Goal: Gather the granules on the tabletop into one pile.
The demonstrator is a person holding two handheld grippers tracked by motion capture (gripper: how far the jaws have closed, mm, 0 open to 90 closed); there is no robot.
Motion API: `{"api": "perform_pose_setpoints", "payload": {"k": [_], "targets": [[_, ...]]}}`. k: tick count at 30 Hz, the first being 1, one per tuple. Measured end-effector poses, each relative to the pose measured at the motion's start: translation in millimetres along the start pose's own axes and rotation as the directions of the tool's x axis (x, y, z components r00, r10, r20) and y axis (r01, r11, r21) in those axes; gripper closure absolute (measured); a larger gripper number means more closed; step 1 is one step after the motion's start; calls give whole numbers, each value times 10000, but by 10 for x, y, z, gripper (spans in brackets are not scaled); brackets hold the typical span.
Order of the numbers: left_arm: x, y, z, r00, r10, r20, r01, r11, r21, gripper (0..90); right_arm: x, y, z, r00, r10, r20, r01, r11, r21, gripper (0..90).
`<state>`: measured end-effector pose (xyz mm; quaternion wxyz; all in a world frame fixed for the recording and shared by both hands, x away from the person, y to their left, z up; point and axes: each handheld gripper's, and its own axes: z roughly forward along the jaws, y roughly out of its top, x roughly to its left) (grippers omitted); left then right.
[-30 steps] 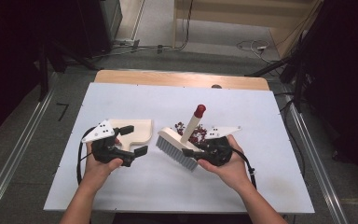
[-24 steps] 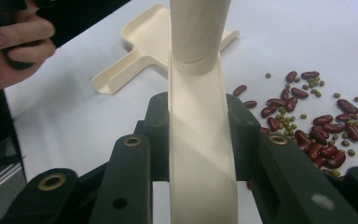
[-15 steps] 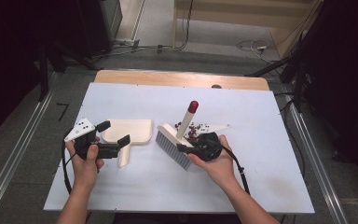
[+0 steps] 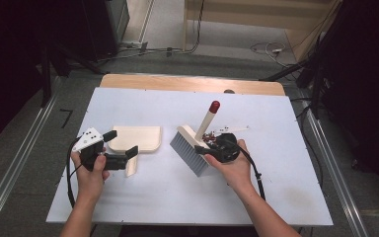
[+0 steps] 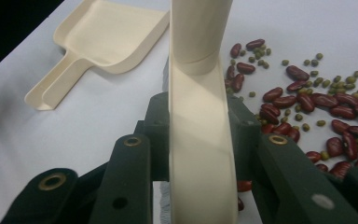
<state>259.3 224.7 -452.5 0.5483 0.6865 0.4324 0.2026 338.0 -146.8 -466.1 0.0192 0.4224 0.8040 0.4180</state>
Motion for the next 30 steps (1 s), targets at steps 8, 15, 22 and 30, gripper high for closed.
{"api": "perform_pose_setpoints", "payload": {"k": [8, 15, 22, 30], "targets": [[-18, -19, 33, 9998, 1, -189, 1, 10000, 76, 0, -143, 8, -77, 9983, 416, 407, -410, 9990, -150, 660], [1, -16, 21, 9998, -67, -210, 67, 10000, 7, 0, -287, 4, -162, 9927, 1031, 627, -1016, 9945, -273, 660], [4, -15, 6, 9997, -88, -247, 88, 10000, 4, 0, -377, 1, -233, 9876, 1331, 830, -1302, 9907, -399, 660], [3, -4, -6, 9996, -232, -188, 229, 9996, -160, 0, -279, 34, -315, 9928, 1085, 511, -1043, 9915, -781, 660]]}}
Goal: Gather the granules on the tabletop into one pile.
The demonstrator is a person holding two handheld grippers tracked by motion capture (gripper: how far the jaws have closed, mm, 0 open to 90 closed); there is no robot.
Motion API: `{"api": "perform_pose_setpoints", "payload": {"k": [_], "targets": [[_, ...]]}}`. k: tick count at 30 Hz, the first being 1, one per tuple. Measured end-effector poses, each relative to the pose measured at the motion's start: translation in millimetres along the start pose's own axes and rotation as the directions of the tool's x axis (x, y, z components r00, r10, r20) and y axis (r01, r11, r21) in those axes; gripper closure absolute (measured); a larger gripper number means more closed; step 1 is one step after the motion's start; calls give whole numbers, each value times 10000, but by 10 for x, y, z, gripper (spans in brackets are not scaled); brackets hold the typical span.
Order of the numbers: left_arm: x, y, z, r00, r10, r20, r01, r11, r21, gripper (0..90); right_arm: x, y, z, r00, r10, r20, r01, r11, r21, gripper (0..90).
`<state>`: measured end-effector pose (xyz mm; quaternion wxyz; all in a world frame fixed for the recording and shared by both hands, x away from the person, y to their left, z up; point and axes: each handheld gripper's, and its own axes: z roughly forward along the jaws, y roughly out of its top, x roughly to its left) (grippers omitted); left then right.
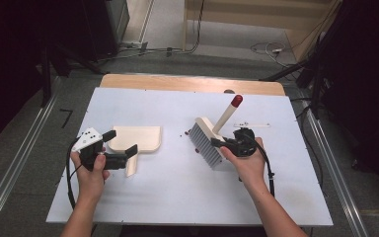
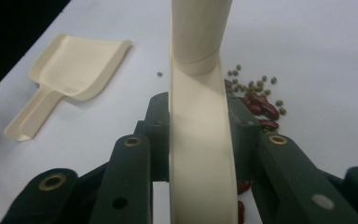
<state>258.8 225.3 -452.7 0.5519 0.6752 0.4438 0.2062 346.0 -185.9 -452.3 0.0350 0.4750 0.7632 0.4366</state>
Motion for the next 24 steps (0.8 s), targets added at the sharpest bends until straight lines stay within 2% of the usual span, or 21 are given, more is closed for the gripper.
{"api": "perform_pose_setpoints", "payload": {"k": [4, 6, 8, 12, 14, 16, 18, 24], "targets": [[9, 3, -13, 10000, -54, 15, 54, 10000, -35, 0, 146, 59, -58, 9996, -226, -153, 222, 9995, -221, 660], [21, 6, -23, 9999, -115, 7, 115, 9999, -104, 0, 252, 88, -33, 9994, -287, -210, 281, 9992, -280, 660], [26, 8, -30, 9999, -167, -2, 167, 9998, -141, 0, 336, 105, 35, 9994, -224, -271, 218, 9995, -232, 660], [25, 7, -35, 9999, -120, 0, 120, 9998, -128, 0, 478, 139, 317, 9998, -120, -187, 123, 9998, 173, 660], [30, 7, -38, 10000, -95, 11, 95, 9999, -133, 0, 490, 147, 425, 9999, 66, -110, -63, 9995, 311, 660], [34, 5, -39, 9999, -116, 8, 116, 9998, -167, 0, 479, 146, 508, 9997, 166, 198, -172, 9994, 305, 660], [36, 4, -39, 10000, -96, 3, 96, 9998, -164, 0, 441, 150, 522, 9986, 206, 488, -220, 9994, 283, 660], [32, 3, -16, 10000, -65, -12, 65, 9999, -99, 0, 294, 128, 440, 9937, 617, 934, -634, 9979, 153, 660]]}}
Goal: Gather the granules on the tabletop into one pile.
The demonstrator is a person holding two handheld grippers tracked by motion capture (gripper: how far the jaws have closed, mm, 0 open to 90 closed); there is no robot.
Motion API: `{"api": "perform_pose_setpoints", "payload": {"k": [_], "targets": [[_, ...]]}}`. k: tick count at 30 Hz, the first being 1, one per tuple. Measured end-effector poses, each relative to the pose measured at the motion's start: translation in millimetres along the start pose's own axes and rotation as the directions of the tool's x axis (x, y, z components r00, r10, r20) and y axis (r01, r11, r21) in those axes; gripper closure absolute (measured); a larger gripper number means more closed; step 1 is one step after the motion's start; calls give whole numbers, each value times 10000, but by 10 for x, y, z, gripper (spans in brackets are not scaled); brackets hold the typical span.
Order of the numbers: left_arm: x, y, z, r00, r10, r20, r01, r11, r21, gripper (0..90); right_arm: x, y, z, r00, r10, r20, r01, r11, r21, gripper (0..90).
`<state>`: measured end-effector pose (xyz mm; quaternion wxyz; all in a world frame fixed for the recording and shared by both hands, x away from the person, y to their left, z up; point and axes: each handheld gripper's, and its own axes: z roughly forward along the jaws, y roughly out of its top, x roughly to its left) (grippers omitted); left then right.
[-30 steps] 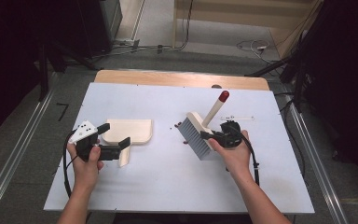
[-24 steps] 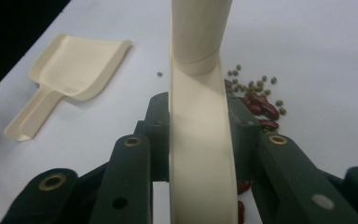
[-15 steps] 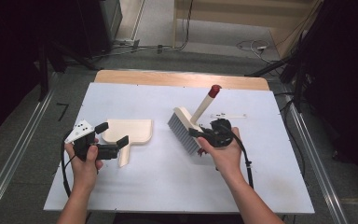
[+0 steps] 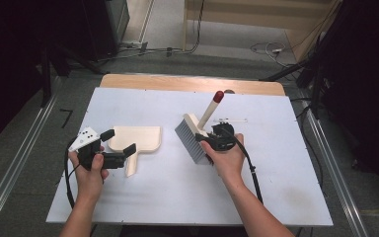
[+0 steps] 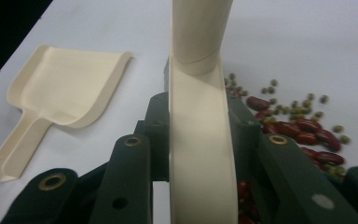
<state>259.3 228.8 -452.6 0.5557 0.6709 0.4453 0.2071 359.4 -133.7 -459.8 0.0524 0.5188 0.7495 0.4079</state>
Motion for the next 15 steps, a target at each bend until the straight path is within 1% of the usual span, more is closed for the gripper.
{"api": "perform_pose_setpoints", "payload": {"k": [4, 15], "targets": [[-8, 2, 3, 10000, 29, 22, -30, 10000, 31, 0, -101, -28, -57, 9996, 215, 184, -212, 9997, -148, 660], [-11, -2, 7, 10000, 30, 26, -30, 10000, 86, 0, -283, -73, -205, 9958, 698, 598, -674, 9969, -411, 660]]}}
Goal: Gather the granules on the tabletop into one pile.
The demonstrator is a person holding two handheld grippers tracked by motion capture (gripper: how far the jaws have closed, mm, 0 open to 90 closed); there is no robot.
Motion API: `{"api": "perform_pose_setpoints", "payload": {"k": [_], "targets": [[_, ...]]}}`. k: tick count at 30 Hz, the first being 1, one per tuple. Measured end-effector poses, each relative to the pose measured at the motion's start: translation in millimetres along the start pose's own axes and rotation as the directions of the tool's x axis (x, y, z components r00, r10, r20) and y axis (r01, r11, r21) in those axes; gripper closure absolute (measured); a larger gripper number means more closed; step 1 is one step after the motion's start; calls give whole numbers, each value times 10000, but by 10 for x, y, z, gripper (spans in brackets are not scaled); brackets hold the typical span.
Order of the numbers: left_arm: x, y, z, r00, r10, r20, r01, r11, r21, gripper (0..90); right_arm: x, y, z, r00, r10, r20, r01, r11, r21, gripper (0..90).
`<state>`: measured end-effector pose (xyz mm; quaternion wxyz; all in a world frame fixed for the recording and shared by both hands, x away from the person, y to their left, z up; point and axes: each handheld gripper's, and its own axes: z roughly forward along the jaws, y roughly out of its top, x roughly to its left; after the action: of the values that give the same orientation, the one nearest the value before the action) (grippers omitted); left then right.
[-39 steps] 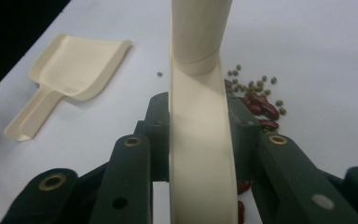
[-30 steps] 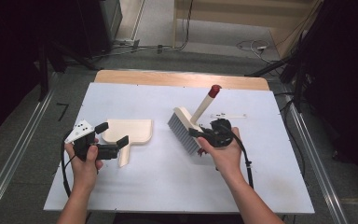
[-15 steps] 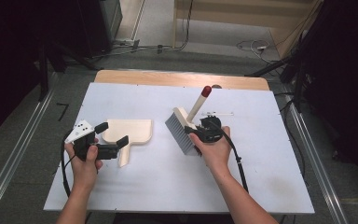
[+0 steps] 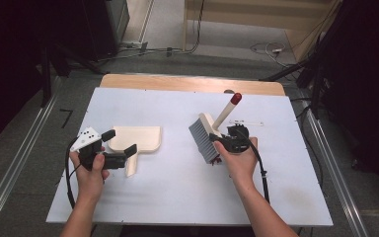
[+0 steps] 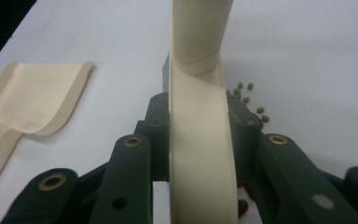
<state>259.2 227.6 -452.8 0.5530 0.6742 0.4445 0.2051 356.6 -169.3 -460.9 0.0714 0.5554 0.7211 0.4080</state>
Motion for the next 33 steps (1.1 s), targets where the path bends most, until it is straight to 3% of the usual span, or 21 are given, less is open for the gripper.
{"api": "perform_pose_setpoints", "payload": {"k": [14, 18, 21, 26, 30, 33], "targets": [[-3, -7, 19, 10000, 12, -21, -12, 10000, 74, 0, -222, -37, -164, 9988, 297, 378, -284, 9991, -324, 659], [-5, -9, 25, 10000, 21, -2, -21, 9999, 107, 0, -253, -42, -199, 9993, 354, -111, -358, 9983, -456, 659], [-6, -10, 28, 10000, 21, -22, -20, 9999, 128, 0, -216, -27, -247, 9982, 288, -522, -323, 9972, -680, 659], [-3, -13, 32, 10000, 9, -24, -9, 9999, 128, 0, -53, 20, -327, 9961, -206, -853, 127, 9957, -921, 659], [-7, -13, 34, 10000, 18, -18, -18, 9999, 126, 0, 75, -8, -238, 9938, -622, -927, 569, 9967, -582, 659], [-1, -12, 24, 10000, 31, -14, -31, 9999, 118, 0, 87, -51, -127, 9942, -709, -814, 688, 9972, -278, 659]]}}
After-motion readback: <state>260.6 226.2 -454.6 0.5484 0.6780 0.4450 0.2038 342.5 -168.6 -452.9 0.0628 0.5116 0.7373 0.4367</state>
